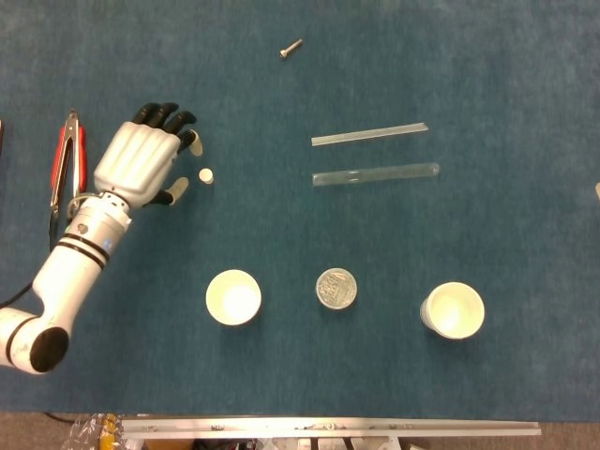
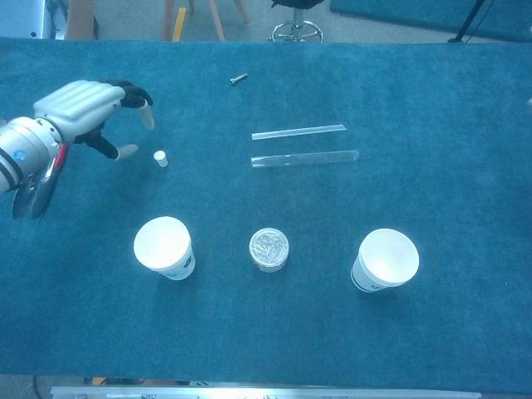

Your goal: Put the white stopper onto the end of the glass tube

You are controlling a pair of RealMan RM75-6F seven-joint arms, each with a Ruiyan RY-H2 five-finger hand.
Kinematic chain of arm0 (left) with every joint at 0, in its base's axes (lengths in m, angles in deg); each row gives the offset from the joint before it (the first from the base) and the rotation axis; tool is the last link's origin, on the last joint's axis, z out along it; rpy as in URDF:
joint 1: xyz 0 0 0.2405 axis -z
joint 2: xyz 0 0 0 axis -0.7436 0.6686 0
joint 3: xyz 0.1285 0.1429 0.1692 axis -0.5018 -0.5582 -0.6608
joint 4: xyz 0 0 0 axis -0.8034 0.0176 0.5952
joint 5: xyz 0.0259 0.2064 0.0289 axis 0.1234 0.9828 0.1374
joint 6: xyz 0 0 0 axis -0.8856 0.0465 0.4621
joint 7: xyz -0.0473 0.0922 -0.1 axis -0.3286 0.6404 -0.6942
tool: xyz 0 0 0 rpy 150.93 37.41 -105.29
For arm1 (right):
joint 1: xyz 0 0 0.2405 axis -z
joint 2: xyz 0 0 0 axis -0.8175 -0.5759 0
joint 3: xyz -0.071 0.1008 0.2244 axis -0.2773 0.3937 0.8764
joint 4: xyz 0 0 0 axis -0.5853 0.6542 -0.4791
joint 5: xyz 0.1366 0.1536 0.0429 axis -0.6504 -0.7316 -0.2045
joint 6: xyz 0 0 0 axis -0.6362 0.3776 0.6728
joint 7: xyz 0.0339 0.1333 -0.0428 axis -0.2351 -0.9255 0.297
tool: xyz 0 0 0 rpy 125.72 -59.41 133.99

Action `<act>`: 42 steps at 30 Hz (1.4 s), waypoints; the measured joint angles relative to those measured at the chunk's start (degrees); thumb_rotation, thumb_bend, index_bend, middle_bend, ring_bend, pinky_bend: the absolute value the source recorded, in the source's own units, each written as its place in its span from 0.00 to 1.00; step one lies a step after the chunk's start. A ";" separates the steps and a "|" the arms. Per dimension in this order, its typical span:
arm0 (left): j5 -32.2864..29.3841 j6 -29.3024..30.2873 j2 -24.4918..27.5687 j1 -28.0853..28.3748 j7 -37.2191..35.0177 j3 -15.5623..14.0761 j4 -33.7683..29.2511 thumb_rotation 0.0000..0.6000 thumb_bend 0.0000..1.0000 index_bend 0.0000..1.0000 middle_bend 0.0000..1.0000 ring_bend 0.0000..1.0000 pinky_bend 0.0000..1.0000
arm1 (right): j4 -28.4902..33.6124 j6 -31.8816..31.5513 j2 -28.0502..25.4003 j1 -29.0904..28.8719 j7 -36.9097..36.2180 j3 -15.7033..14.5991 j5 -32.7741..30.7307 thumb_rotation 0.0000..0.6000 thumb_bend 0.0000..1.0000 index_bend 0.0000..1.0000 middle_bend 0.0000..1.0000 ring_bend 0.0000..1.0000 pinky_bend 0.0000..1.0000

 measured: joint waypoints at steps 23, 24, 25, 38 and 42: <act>-2.38 -1.15 -8.20 2.89 0.36 -1.59 8.48 1.00 0.30 0.39 0.15 0.08 0.06 | -1.45 0.14 -0.35 0.33 -2.09 -0.25 -0.47 1.00 0.25 0.25 0.07 0.00 0.14; -2.40 -1.16 -8.37 2.92 0.27 -1.64 8.78 1.00 0.30 0.39 0.15 0.08 0.06 | -1.49 0.14 -0.35 0.33 -2.15 -0.23 -0.49 1.00 0.25 0.25 0.07 0.00 0.14; -2.38 -1.12 -8.57 2.96 0.21 -1.71 9.16 1.00 0.30 0.40 0.15 0.08 0.06 | -1.53 0.14 -0.34 0.33 -2.21 -0.22 -0.50 1.00 0.25 0.25 0.07 0.00 0.14; -2.58 -1.45 -10.31 3.19 -1.07 -2.18 11.64 1.00 0.30 0.42 0.16 0.08 0.06 | -1.87 -0.18 -0.42 0.65 -2.64 -0.24 -0.71 1.00 0.25 0.25 0.07 0.00 0.14; -2.64 -1.75 -10.80 3.38 -1.46 -2.17 12.63 1.00 0.30 0.42 0.16 0.08 0.06 | -1.88 -0.27 -0.54 0.77 -2.72 -0.26 -0.76 1.00 0.25 0.25 0.07 0.00 0.14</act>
